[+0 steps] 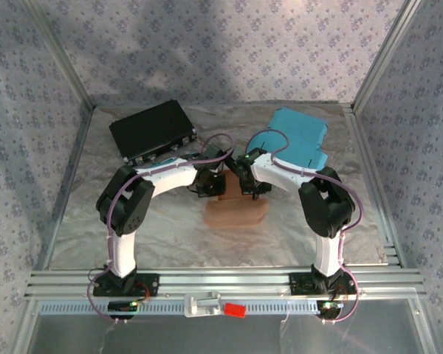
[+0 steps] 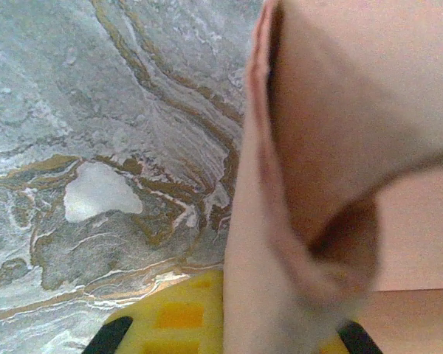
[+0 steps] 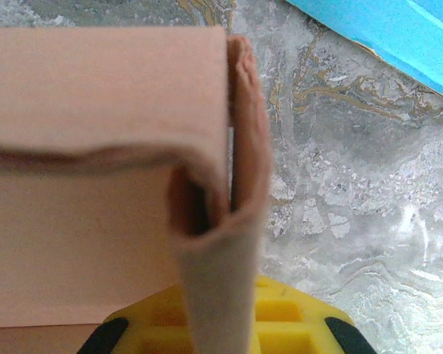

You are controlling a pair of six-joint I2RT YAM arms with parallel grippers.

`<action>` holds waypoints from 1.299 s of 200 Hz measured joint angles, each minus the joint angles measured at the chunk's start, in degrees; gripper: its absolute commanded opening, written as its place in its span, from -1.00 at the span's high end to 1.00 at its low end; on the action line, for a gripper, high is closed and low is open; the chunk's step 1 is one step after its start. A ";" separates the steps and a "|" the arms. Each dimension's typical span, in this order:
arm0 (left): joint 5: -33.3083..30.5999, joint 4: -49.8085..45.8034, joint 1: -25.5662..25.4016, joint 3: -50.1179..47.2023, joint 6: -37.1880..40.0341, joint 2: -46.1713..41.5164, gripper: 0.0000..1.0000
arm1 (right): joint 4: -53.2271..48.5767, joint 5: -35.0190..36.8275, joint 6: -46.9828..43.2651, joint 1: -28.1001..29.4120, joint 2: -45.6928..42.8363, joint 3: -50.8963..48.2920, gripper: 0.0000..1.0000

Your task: Fold the paper box

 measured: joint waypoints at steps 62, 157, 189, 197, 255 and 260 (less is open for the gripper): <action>-1.73 -0.61 -0.02 -0.15 -0.57 -0.50 0.44 | 1.22 -0.59 0.00 0.09 -0.11 -0.44 1.00; 0.90 -1.73 3.08 4.22 0.52 -3.63 0.21 | 1.38 -0.59 0.00 -0.17 -0.24 -1.14 1.00; 1.51 -1.95 3.39 5.40 1.79 -1.77 0.32 | 1.38 -0.59 0.00 -0.17 -0.31 -1.14 1.00; 1.51 -1.97 3.39 5.55 1.99 -1.14 0.34 | 1.38 -0.59 0.00 -0.17 -0.31 -1.14 1.00; 0.37 -2.93 3.48 6.23 3.89 1.11 0.63 | 1.42 -0.63 0.00 -0.26 -0.31 -1.11 1.00; 0.09 -3.02 3.48 6.38 4.00 1.14 0.66 | 1.49 -0.63 -0.02 -0.26 -0.31 -1.11 1.00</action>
